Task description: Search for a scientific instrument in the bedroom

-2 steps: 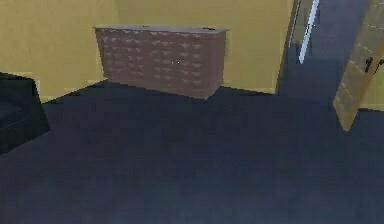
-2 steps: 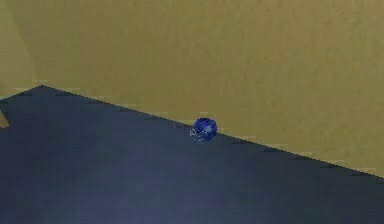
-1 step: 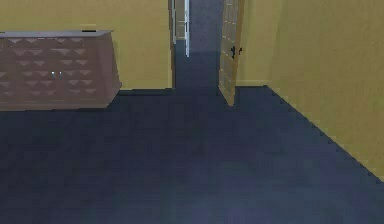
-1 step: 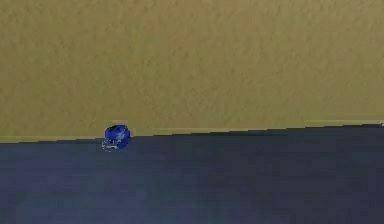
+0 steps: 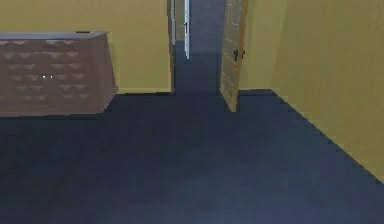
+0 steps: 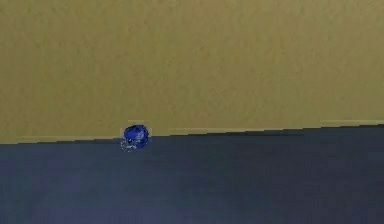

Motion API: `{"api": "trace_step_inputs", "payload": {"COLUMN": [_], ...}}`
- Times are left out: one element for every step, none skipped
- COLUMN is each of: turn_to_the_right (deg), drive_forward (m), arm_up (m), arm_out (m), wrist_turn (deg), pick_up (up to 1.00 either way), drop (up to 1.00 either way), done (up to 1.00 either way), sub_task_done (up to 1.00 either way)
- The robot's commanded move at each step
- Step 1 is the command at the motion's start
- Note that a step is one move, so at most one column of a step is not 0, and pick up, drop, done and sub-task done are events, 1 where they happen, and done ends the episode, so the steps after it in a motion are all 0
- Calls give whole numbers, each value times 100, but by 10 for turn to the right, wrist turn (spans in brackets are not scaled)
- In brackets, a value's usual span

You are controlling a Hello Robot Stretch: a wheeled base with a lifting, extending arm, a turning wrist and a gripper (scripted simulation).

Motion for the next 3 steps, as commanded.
{"api": "trace_step_inputs", "payload": {"turn_to_the_right": [0, 0, 0], "drive_forward": [100, 100, 100], "arm_up": [0, 0, 0], "arm_out": [0, 0, 0], "wrist_turn": [0, 0, 0], "pick_up": [0, 0, 0], "drop": [0, 0, 0], "done": [0, 0, 0], "sub_task_done": [0, 0, 0]}}
